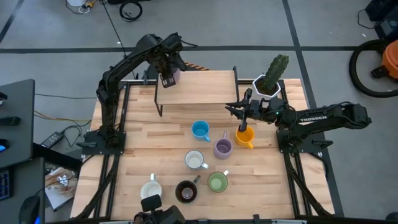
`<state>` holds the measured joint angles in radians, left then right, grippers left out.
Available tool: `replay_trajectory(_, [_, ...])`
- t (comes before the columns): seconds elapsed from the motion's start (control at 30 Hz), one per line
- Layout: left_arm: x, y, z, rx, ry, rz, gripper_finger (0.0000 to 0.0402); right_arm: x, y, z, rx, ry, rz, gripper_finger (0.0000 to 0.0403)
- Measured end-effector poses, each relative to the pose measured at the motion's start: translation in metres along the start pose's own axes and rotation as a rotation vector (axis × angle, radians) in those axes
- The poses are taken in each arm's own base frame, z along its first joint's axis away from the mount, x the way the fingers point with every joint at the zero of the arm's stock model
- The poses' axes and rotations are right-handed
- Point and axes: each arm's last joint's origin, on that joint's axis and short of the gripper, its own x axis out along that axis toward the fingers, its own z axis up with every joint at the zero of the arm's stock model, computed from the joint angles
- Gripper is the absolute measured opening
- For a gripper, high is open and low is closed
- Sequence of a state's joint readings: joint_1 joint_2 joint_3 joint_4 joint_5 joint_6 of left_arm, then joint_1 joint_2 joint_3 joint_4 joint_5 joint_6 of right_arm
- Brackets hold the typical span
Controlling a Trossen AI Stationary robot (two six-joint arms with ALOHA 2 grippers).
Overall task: Place coffee mugs
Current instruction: Put the left purple mug on the shelf
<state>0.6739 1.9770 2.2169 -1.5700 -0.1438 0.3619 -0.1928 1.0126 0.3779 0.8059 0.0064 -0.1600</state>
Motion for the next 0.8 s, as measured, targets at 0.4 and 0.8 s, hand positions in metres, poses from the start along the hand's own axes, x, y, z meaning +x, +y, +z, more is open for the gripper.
replay_trajectory(0.4, [-0.009,-0.01,0.005,0.026,-0.026,0.028,0.0181,0.0,0.0,0.0,0.0,0.0,0.0,0.0066])
replay_trajectory(0.8, [-0.072,-0.016,-0.009,-0.012,-0.253,0.091,0.0184,0.0,0.0,-0.002,0.008,0.02,0.002,0.0066])
